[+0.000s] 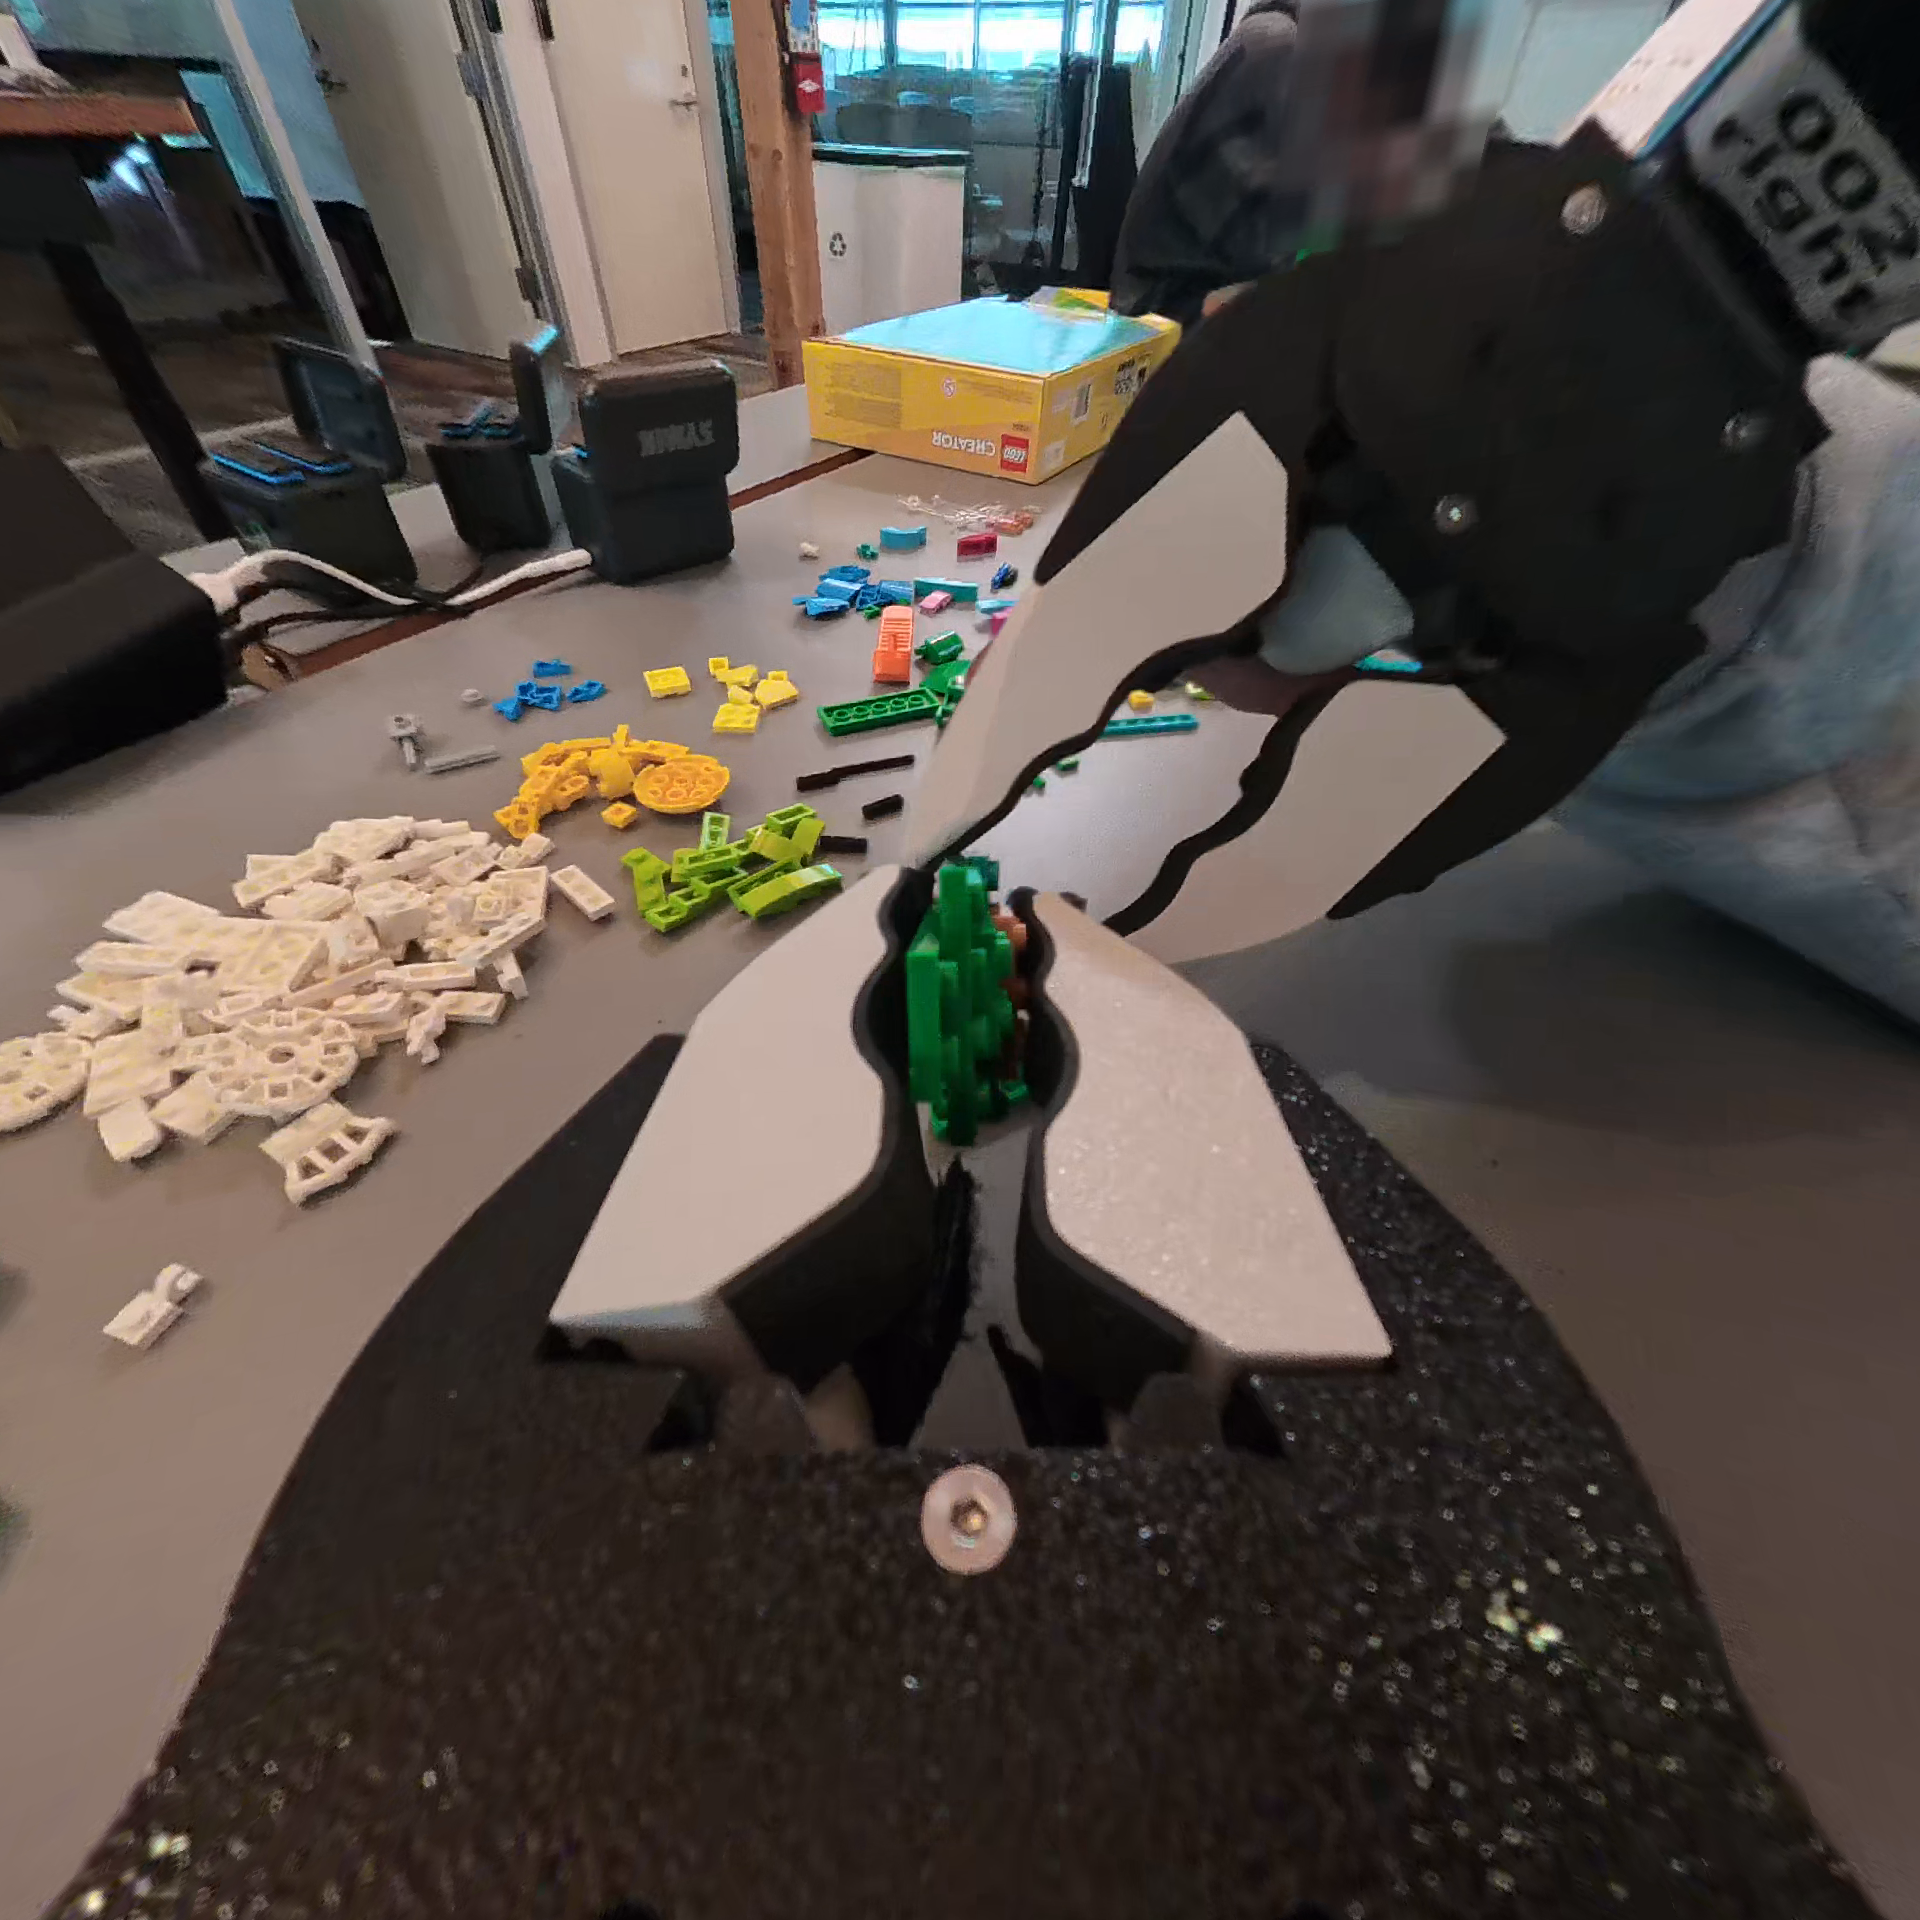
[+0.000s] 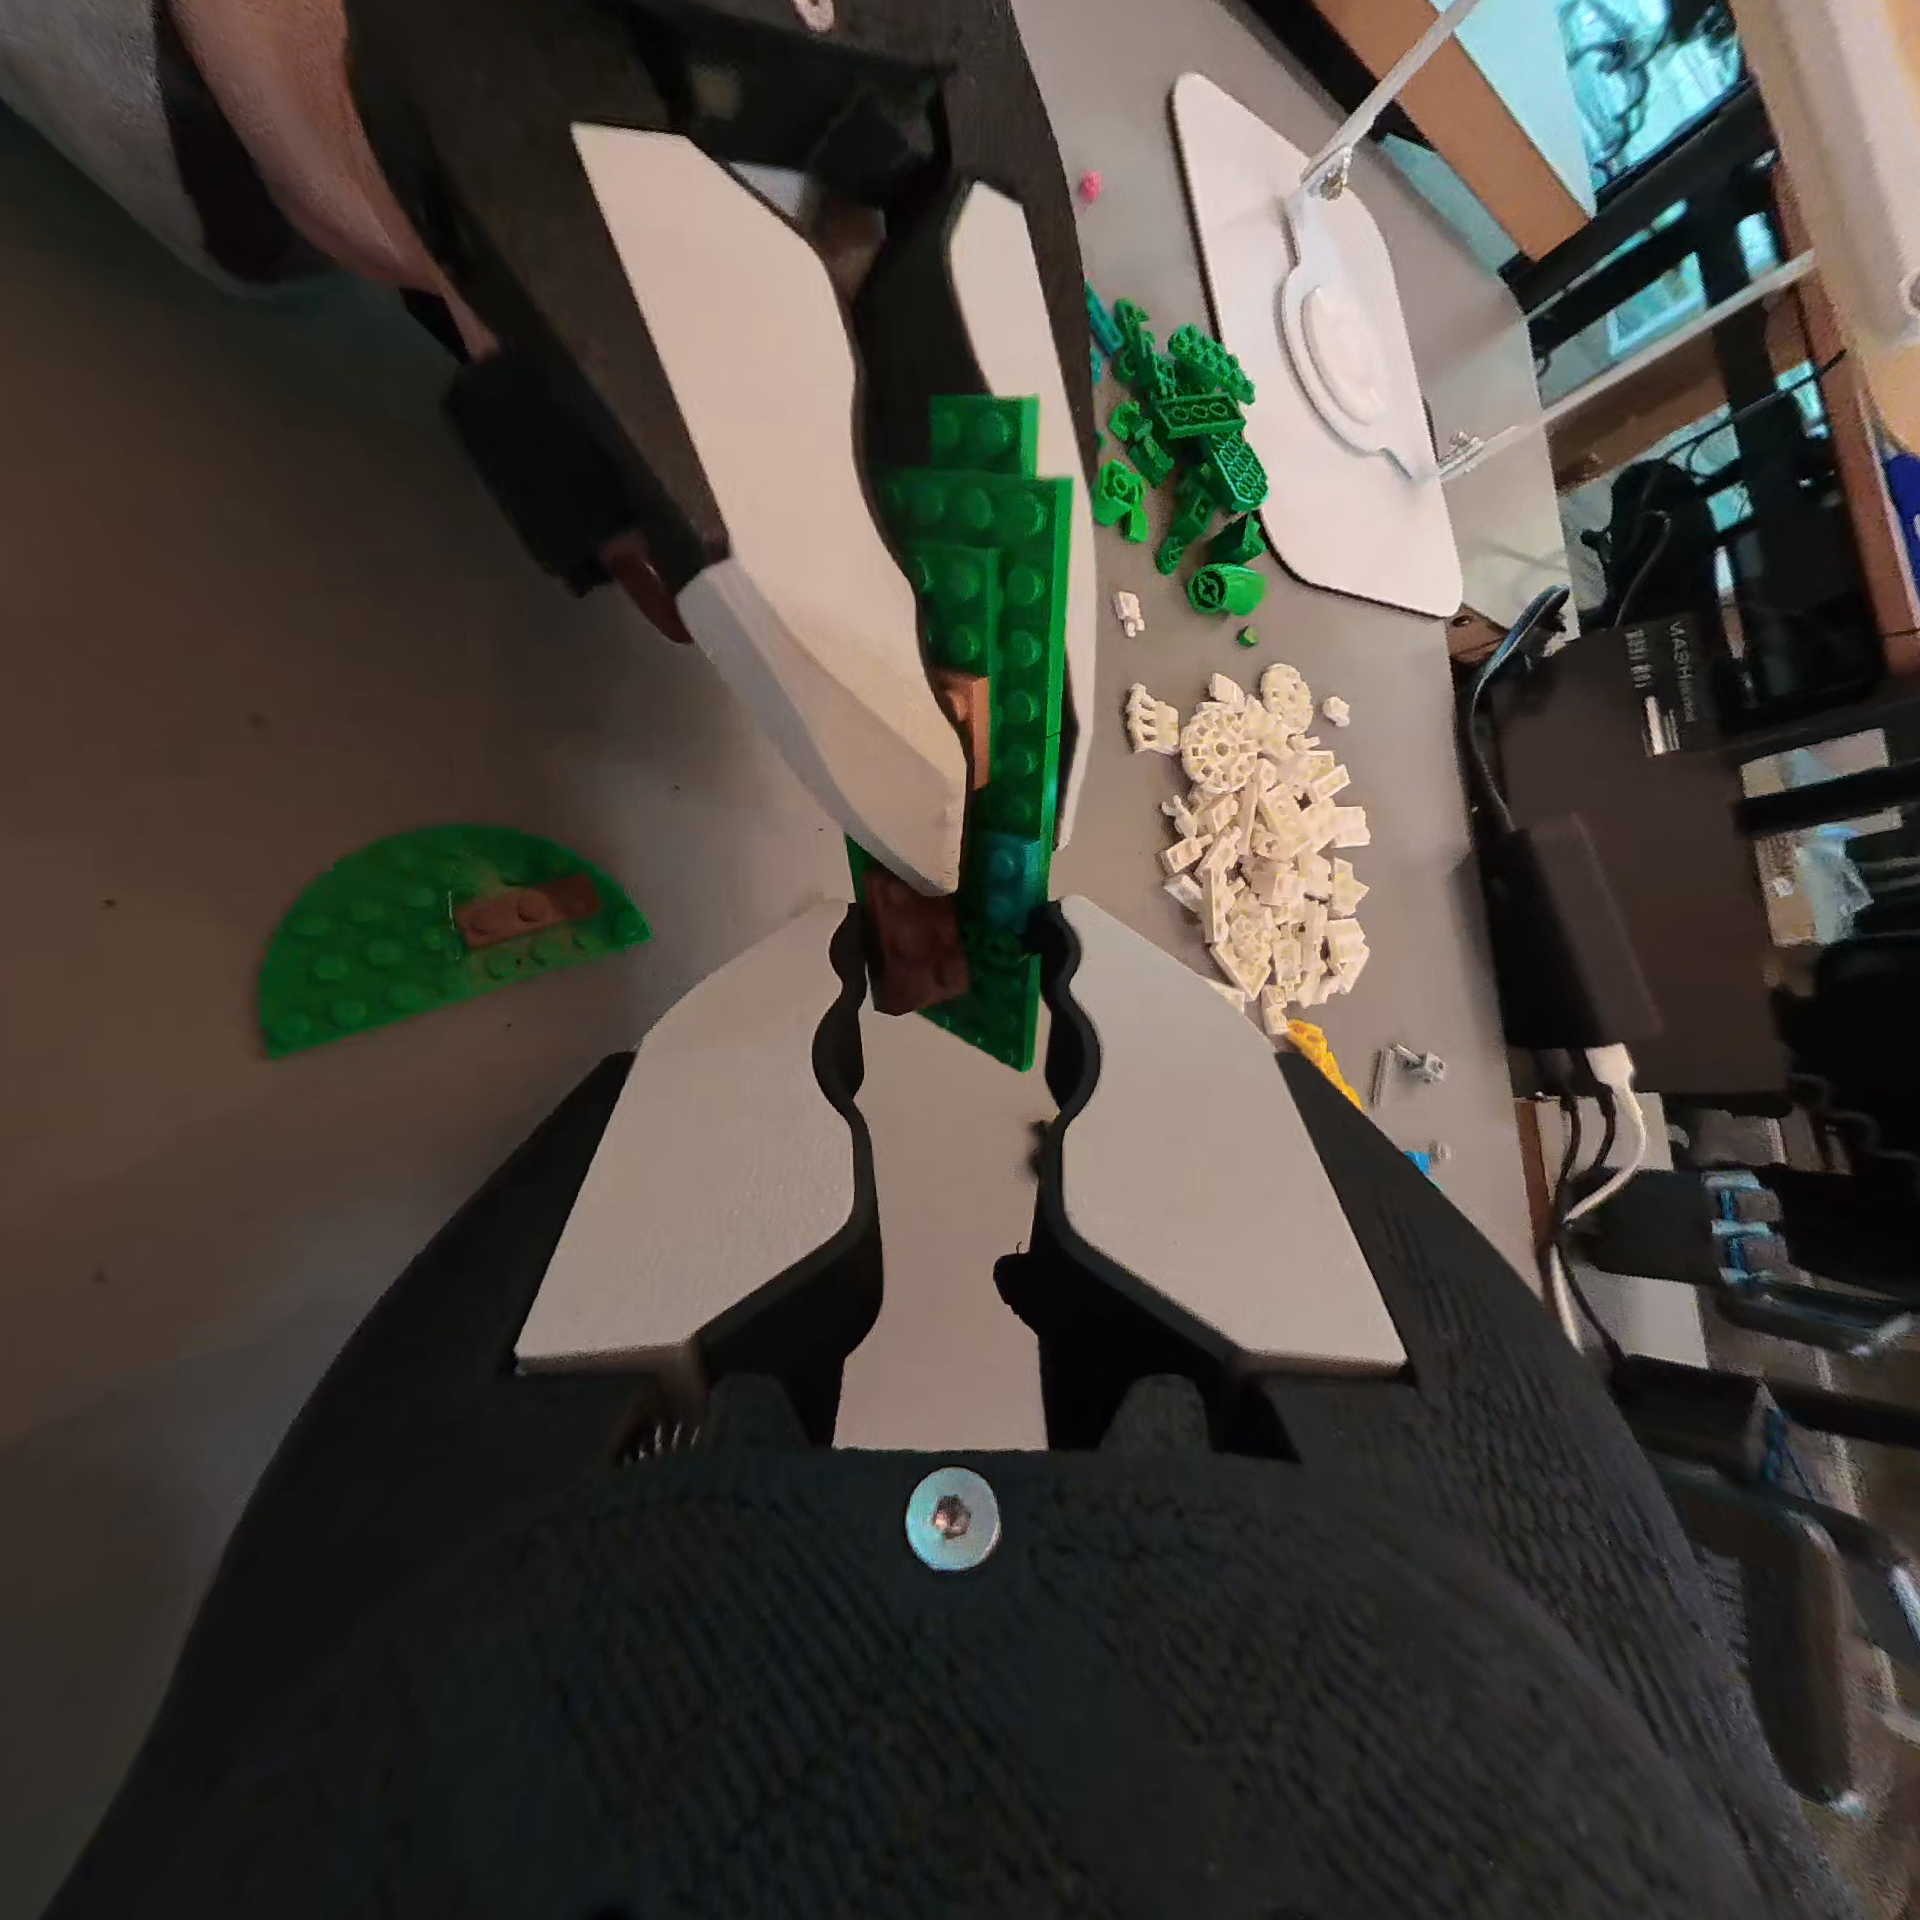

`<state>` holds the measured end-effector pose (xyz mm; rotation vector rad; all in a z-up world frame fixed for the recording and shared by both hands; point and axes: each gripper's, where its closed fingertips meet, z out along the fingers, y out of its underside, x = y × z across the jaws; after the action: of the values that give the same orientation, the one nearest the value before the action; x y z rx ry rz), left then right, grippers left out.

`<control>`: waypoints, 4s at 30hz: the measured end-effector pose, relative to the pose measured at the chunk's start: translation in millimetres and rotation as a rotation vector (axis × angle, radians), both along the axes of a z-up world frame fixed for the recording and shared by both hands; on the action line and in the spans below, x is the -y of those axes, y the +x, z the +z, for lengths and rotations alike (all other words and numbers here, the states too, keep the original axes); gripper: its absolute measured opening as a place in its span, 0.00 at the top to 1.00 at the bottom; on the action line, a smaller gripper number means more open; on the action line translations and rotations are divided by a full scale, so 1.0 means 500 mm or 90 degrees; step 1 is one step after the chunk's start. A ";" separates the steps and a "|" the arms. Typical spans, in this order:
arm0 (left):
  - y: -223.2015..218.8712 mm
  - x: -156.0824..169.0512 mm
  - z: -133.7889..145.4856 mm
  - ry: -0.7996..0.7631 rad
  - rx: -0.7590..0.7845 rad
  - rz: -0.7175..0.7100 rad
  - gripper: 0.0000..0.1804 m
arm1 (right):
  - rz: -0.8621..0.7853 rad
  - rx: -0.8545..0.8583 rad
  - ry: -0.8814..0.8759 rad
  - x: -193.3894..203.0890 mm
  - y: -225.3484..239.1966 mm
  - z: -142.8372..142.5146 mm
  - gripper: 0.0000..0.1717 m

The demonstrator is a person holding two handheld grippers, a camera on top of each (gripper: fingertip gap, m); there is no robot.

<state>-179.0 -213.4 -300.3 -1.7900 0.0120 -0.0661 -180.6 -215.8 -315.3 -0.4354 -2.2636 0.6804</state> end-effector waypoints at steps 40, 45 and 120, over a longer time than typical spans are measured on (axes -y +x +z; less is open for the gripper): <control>0.004 0.016 -0.079 -0.198 0.330 -0.009 0.84 | -0.046 -0.309 0.276 -0.098 0.032 -0.011 0.94; -0.006 0.006 -0.077 -0.181 0.257 0.027 0.61 | -0.046 -0.420 0.320 -0.094 0.034 0.024 0.94; 0.076 0.000 -0.040 -0.115 -0.027 -0.111 0.96 | -0.029 -0.243 0.198 -0.016 0.044 0.000 0.91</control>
<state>-141.2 -213.4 -320.0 -1.9679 0.1984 -0.1578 -158.6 -207.7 -315.5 -0.1850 -1.9431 0.3418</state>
